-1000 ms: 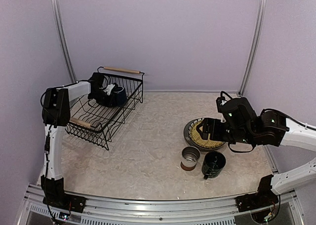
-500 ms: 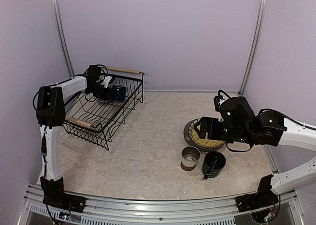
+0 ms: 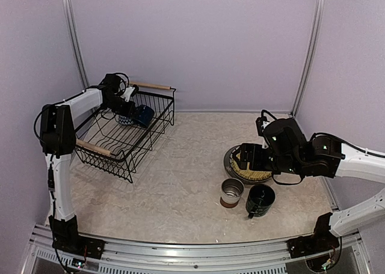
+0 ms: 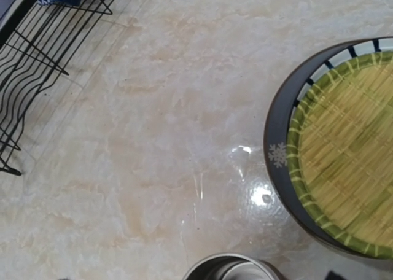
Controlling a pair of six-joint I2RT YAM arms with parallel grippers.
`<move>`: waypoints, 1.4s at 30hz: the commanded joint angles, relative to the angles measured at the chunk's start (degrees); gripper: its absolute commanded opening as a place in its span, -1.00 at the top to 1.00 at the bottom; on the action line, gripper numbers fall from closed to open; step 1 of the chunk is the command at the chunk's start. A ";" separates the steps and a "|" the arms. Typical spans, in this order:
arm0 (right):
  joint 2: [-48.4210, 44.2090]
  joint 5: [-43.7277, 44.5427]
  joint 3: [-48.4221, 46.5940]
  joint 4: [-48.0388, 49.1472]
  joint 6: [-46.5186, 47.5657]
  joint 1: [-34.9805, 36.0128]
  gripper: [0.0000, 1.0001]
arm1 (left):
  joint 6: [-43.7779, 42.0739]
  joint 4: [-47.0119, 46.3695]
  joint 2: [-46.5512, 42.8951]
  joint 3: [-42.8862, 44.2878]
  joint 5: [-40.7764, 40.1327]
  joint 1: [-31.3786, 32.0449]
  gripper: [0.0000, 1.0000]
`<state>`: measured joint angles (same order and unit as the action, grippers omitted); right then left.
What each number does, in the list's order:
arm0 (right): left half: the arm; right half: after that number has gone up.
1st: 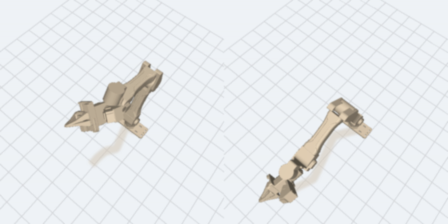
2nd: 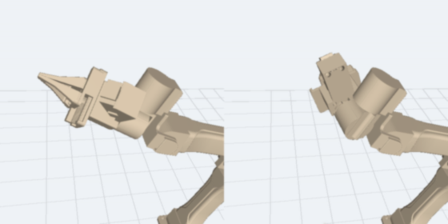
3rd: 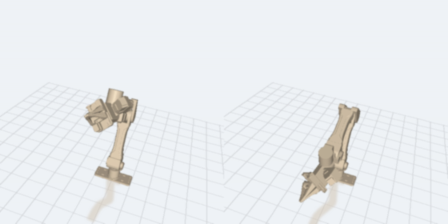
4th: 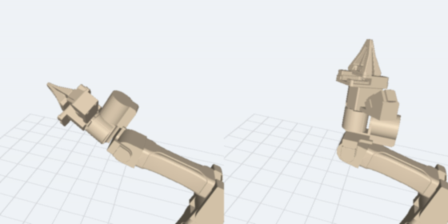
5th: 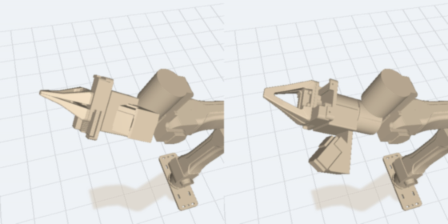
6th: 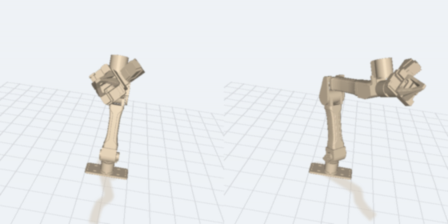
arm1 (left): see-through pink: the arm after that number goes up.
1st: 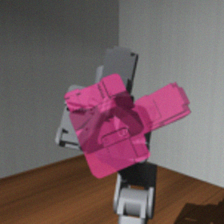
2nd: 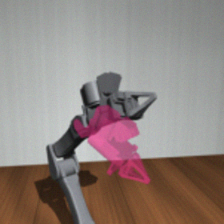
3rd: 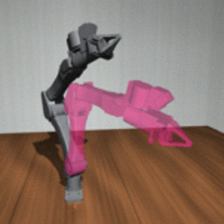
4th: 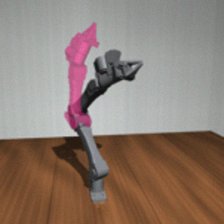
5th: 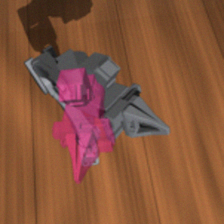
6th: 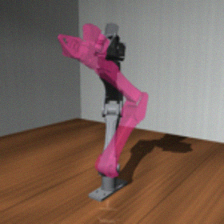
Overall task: Unload the mixed dishes from the dish rack
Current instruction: Grab the cup from the dish rack.
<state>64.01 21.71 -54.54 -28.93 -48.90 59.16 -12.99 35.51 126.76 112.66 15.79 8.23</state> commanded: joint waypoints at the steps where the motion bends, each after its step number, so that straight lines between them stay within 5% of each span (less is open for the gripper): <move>1: 0.37 -0.09 0.71 1.24 0.83 0.52 -0.75 | 4.55 2.65 -2.30 0.80 -0.68 0.03 1.00; 18: 5.30 -1.59 -0.55 4.56 3.49 0.48 -0.76 | 30.42 14.32 -7.38 5.05 -10.30 -0.33 1.00; 42: 23.91 0.78 -18.03 7.39 19.15 -0.37 -0.85 | 45.09 12.64 -26.41 -1.79 4.68 -0.58 1.00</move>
<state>84.71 21.26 -68.49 -23.57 -35.81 59.09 28.01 51.99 106.96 111.92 14.35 6.50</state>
